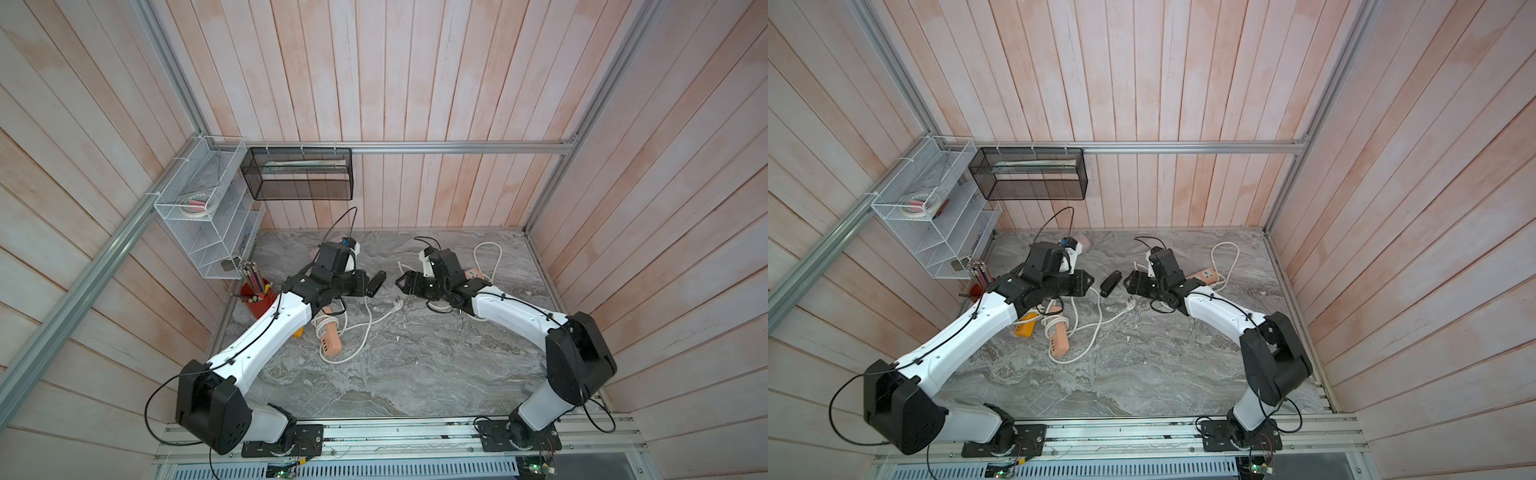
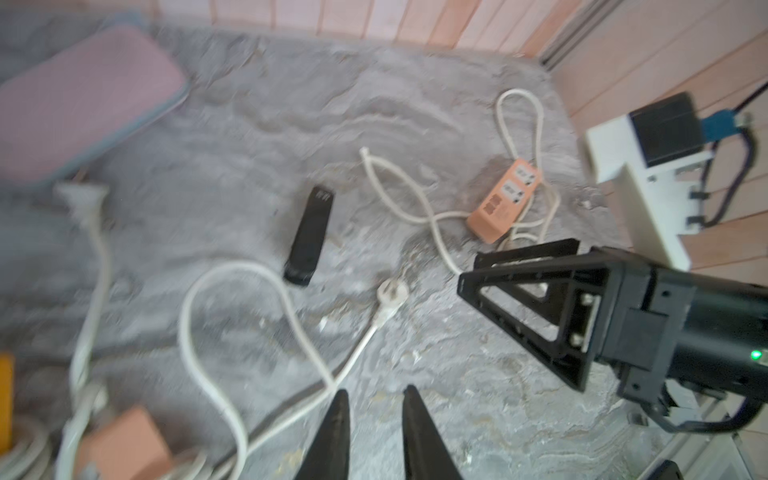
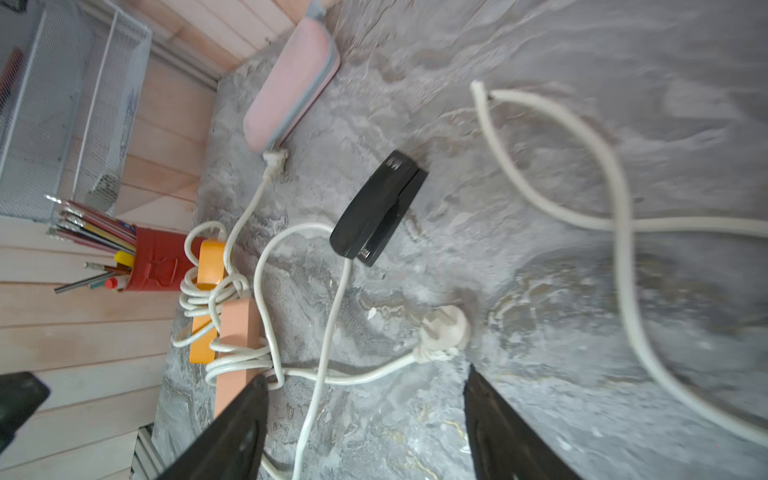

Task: Wrap the cord around the power strip
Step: Pick up the power strip from the center of the board.

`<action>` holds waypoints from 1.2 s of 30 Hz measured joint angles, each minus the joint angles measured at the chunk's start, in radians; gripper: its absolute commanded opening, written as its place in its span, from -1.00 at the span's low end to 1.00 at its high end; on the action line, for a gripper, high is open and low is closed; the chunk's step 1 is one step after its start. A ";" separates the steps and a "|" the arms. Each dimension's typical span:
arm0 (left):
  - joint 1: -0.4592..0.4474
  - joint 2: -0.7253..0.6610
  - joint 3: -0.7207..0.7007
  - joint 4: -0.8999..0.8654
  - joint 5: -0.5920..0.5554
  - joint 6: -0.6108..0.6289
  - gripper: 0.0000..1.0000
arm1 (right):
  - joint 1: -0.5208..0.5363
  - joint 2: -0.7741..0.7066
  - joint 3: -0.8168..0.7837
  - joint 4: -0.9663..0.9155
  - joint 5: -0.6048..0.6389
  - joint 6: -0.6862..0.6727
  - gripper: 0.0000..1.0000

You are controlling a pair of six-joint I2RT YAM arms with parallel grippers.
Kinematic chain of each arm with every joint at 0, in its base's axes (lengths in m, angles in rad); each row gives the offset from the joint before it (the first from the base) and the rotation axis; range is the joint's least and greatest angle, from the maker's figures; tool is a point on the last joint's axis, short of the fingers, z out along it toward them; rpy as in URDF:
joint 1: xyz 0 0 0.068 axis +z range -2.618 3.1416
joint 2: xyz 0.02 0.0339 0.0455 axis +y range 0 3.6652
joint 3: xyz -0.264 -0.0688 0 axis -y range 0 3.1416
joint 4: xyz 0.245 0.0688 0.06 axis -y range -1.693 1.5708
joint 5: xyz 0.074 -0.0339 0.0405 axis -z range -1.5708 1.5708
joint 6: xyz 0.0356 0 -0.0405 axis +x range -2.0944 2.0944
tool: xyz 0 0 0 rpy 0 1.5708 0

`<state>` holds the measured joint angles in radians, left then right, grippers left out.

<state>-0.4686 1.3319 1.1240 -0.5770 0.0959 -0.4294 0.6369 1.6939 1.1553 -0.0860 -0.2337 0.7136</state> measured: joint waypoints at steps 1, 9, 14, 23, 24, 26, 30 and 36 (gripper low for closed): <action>0.003 -0.029 -0.049 -0.017 -0.025 -0.041 -0.02 | 0.018 0.029 0.015 0.002 -0.015 0.002 0.49; 0.013 -0.130 -0.277 -0.093 -0.108 -0.282 0.62 | 0.105 0.132 0.064 0.001 -0.087 0.018 0.49; 0.045 -0.134 -0.359 -0.051 -0.087 -0.356 0.76 | 0.109 0.143 0.064 0.003 -0.110 0.023 0.49; 0.112 -0.150 -0.486 0.051 -0.027 -0.399 0.75 | 0.109 0.189 0.064 0.032 -0.148 0.038 0.47; 0.113 -0.150 -0.494 0.060 -0.022 -0.400 0.74 | 0.109 0.197 0.064 0.034 -0.154 0.041 0.47; 0.113 -0.150 -0.512 0.085 -0.014 -0.406 0.71 | 0.109 0.214 0.064 0.035 -0.166 0.043 0.46; 0.113 -0.150 -0.549 0.132 0.001 -0.413 0.63 | 0.109 0.233 0.064 0.039 -0.189 0.050 0.44; 0.113 -0.148 -0.598 0.212 0.017 -0.429 0.52 | 0.109 0.258 0.064 0.072 -0.235 0.077 0.37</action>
<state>-0.3561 1.1839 0.5262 -0.3649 0.1127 -0.8581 0.7456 1.9518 1.2194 -0.0135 -0.4686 0.7902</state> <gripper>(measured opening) 0.782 0.696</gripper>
